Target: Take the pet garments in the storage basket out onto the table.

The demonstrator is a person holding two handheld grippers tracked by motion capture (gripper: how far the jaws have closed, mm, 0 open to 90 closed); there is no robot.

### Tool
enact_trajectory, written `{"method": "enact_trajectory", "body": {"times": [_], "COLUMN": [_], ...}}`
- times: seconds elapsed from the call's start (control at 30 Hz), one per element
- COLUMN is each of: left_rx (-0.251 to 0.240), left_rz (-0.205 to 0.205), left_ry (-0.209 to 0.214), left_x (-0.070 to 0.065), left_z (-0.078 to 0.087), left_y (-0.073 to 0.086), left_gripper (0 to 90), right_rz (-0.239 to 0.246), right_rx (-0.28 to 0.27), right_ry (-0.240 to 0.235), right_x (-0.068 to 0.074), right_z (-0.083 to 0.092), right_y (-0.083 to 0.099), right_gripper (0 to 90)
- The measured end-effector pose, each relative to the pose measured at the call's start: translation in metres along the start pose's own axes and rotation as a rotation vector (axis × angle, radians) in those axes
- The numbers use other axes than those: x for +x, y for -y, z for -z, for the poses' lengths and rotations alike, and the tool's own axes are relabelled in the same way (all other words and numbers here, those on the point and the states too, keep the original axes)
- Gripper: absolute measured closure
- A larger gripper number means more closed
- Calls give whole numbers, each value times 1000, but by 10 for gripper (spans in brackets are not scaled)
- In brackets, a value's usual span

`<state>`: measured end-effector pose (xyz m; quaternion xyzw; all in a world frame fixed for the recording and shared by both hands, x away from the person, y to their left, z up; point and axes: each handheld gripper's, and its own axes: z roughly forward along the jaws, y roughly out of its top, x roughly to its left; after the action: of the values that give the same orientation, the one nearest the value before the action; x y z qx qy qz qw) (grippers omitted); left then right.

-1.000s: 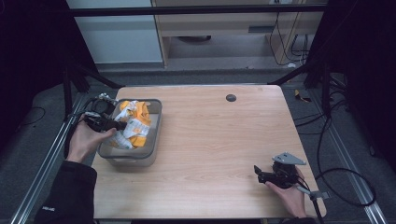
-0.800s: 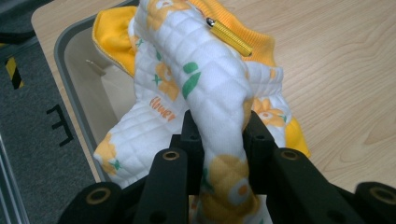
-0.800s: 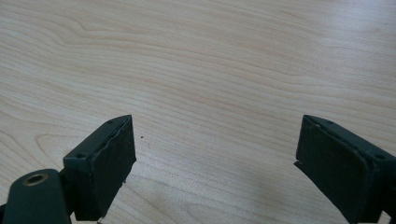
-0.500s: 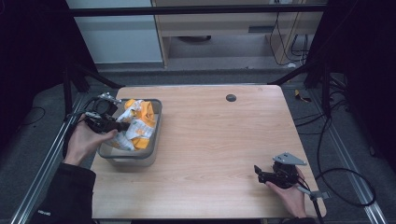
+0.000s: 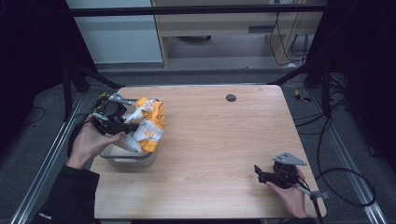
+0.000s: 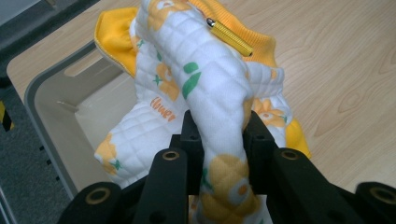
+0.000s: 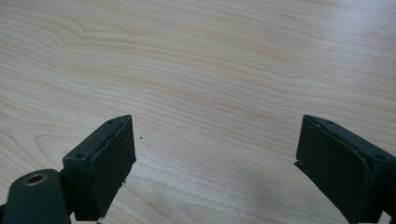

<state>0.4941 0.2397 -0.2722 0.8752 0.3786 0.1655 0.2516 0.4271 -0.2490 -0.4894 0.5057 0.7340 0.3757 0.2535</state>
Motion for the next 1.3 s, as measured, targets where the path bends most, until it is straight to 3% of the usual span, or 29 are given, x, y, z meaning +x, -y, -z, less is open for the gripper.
{"method": "enact_trajectory", "body": {"times": [0.67,0.93,1.3], "left_rx": [-6,17,35], "left_rz": [-112,-182,-245], "left_ry": [71,116,150], "left_x": [-44,-65,-88], "left_z": [-16,-27,-42], "left_y": [-18,-25,-29], "left_gripper": [739,738,737], "right_rz": [2,4,-2], "right_rx": [-6,-7,-8], "right_ry": [3,4,1], "right_x": [0,-1,-1], "right_z": [1,1,2], "right_y": [0,0,-1], "right_gripper": [119,119,118]}}
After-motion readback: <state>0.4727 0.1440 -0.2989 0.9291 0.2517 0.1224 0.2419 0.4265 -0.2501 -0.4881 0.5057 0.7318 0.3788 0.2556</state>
